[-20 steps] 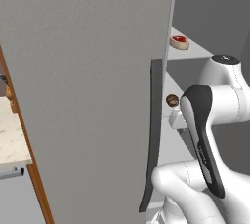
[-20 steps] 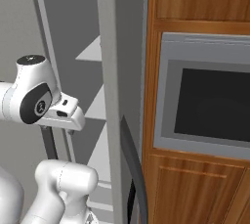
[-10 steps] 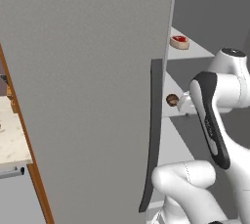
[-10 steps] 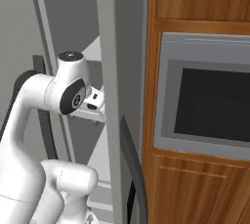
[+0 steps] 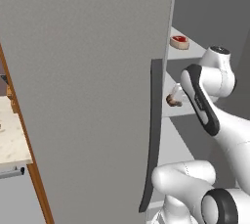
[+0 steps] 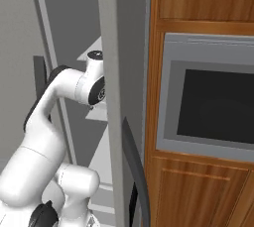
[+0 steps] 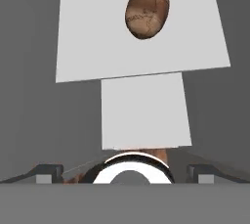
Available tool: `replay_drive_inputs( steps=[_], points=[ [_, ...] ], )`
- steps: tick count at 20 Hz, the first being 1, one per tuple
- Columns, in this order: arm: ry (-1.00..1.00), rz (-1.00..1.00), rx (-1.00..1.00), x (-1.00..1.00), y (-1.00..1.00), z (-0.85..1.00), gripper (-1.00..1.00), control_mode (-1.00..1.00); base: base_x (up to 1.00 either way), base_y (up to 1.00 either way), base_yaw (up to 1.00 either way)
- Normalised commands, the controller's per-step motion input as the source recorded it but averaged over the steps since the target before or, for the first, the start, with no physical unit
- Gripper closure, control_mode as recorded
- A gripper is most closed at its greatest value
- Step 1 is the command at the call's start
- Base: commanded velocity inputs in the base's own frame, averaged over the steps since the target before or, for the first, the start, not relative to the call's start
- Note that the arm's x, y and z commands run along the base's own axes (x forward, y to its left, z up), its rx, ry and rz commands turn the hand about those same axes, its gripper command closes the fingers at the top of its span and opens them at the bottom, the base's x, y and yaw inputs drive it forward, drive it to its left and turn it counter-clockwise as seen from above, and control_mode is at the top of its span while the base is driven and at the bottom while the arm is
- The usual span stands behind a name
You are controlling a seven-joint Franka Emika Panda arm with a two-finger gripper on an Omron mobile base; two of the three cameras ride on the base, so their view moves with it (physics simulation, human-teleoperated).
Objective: Take the tangerine, steak, and potato from the freezer and place them in the bowl on the counter.
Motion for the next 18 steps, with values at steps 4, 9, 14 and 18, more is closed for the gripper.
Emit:
replay_drive_inputs(
  steps=[4, 9, 14, 18],
  points=[
    [-0.20, 0.00, 0.00, 0.61, 0.00, -0.58, -1.00, -1.00, 0.00, 0.00, 0.00],
    [-0.16, -0.01, 0.00, 0.71, 0.00, -0.62, -1.00, -1.00, 0.00, 0.00, 0.00],
    [-0.01, -0.13, 0.00, 0.75, 0.00, -0.22, -1.00, -1.00, 0.00, 0.00, 0.00],
    [0.00, -0.10, 0.00, 0.52, -0.09, 0.00, -1.00, -1.00, 0.00, 0.00, 0.00]
  ],
)
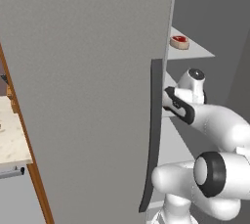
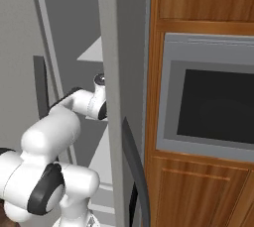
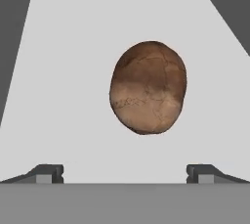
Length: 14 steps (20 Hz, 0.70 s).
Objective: Take the tangerine, steak, and potato from the freezer and place them in the bowl on the counter.
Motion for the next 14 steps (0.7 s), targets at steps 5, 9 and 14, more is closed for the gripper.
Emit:
replay_drive_inputs(
  steps=[5, 9, 14],
  points=[
    [0.01, -0.03, 0.00, 0.39, -0.21, 0.00, -1.00, -1.00, 0.00, 0.00, 0.00],
    [0.00, 0.00, 0.00, 0.27, -0.23, -0.05, -1.00, -1.00, 0.00, 0.00, 0.00],
    [0.00, 0.00, 0.00, 0.27, -0.12, -0.17, -1.00, -1.00, 0.00, 0.00, 0.00]
  ],
)
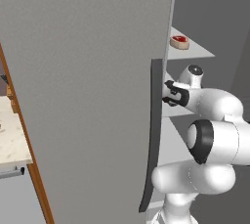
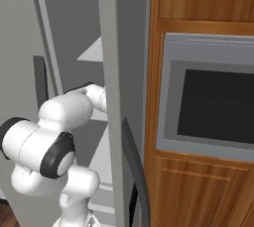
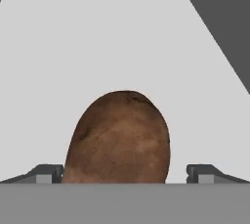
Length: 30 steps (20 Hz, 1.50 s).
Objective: Take the tangerine, steak, and potato from the freezer and place them in the bowl on the counter.
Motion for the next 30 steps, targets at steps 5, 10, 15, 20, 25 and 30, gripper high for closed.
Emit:
replay_drive_inputs(
  steps=[5, 10, 15, 20, 25, 30],
  points=[
    [0.00, 0.00, 0.00, 0.07, 0.00, -0.25, -1.00, -1.00, 0.00, 0.00, 0.00],
    [0.00, 0.00, 0.00, 0.04, 0.00, -0.31, 1.00, -1.00, 0.00, 0.00, 0.00],
    [-0.01, 0.00, 0.00, 0.02, 0.00, -0.03, 1.00, -1.00, 0.00, 0.00, 0.00],
    [-0.03, 0.00, 0.00, -0.57, 0.00, 0.03, 1.00, -1.00, 0.00, 0.00, 0.00],
    [0.00, 0.02, 0.00, -1.00, 0.00, 0.29, 1.00, -1.00, 0.00, 0.00, 0.00],
    [0.03, 0.00, 0.00, -0.63, 0.05, 0.73, 1.00, -1.00, 0.00, 0.00, 0.00]
  ],
)
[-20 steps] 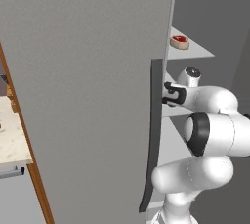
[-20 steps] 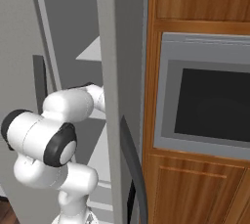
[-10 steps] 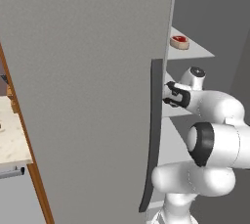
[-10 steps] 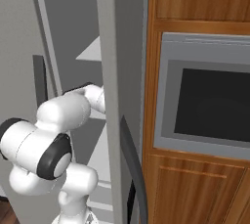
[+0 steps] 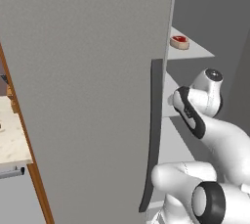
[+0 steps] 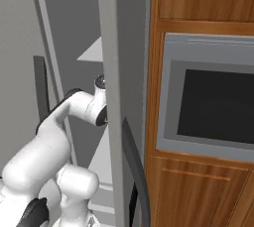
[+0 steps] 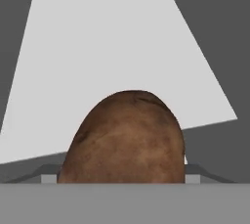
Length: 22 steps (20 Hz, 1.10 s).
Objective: Take the tangerine, steak, and potato from the freezer and place them in the bowl on the counter.
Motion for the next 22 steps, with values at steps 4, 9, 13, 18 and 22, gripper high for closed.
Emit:
replay_drive_inputs(
  steps=[4, 9, 13, 18, 22],
  points=[
    [0.07, 0.03, -0.01, -0.76, 0.13, 0.64, 1.00, -1.00, 0.00, 0.00, 0.00],
    [0.05, 0.05, -0.03, -0.99, 0.27, 0.41, 1.00, -1.00, 0.00, 0.00, 0.00],
    [0.04, 0.11, -0.05, -0.96, 0.46, 0.50, 1.00, -1.00, 0.00, 0.00, 0.00],
    [0.02, 0.18, -0.05, -0.72, 0.54, 0.43, 1.00, -1.00, 0.00, 0.00, 0.00],
    [0.01, 0.09, -0.03, -0.69, 0.11, 0.33, 1.00, -1.00, 0.00, 0.00, 0.00]
  ],
)
